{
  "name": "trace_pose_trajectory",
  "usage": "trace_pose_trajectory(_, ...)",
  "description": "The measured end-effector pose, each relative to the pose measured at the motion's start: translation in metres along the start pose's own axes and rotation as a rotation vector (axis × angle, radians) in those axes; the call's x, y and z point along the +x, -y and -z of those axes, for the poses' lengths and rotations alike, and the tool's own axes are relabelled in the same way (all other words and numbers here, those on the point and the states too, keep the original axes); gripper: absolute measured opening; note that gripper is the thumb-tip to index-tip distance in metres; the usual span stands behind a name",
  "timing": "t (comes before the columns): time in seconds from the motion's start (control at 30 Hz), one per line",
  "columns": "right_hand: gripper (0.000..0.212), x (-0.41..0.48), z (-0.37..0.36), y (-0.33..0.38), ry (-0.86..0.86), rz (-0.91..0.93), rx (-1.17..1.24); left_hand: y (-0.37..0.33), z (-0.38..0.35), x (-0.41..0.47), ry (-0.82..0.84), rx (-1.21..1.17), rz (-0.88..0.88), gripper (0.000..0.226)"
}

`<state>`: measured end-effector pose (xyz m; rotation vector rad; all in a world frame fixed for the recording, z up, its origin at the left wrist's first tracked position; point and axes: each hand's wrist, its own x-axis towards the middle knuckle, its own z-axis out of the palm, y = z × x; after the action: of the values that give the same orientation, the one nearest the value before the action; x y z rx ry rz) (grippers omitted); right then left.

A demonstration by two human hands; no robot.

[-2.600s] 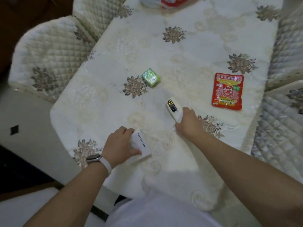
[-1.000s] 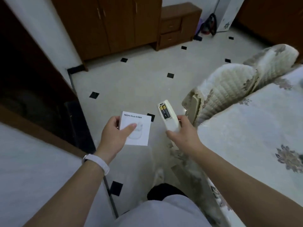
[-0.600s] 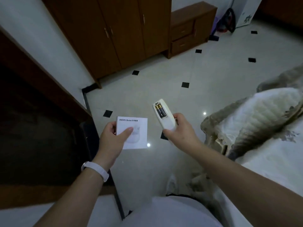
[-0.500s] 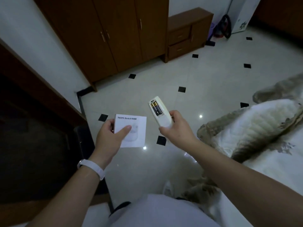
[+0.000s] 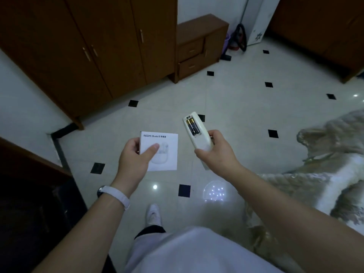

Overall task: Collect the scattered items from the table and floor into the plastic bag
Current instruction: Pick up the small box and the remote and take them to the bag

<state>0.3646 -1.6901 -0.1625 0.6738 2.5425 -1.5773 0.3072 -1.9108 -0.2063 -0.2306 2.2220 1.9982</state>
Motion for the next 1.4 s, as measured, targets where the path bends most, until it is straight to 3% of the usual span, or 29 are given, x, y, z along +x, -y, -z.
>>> trace_pose_trajectory(0.3, 0.042, 0.103, -0.024, 0.076, -0.201, -0.063, -0.005, -0.042, -0.010, 0.168, 0.216, 0.032, -0.004, 0.028)
trace_pose_trajectory(0.53, 0.042, 0.151, 0.014, 0.066, -0.373, -0.189, 0.048, -0.059, -0.082, 0.242, 0.434, 0.099, -0.015, 0.025)
trace_pose_trajectory(0.83, 0.042, 0.260, 0.093, 0.018, -0.497, -0.230, 0.239, -0.096, -0.205, 0.321, 0.509, 0.237, -0.061, 0.026)
trace_pose_trajectory(1.03, 0.041, 0.324, 0.200, 0.002, -0.512, -0.222, 0.245, -0.148, -0.330, 0.355, 0.564, 0.281, -0.108, 0.030)
trace_pose_trajectory(1.4, 0.042, 0.354, 0.348, -0.056, -0.816, -0.318, 0.285, -0.195, -0.541, 0.370, 0.840, 0.280, -0.170, 0.029)
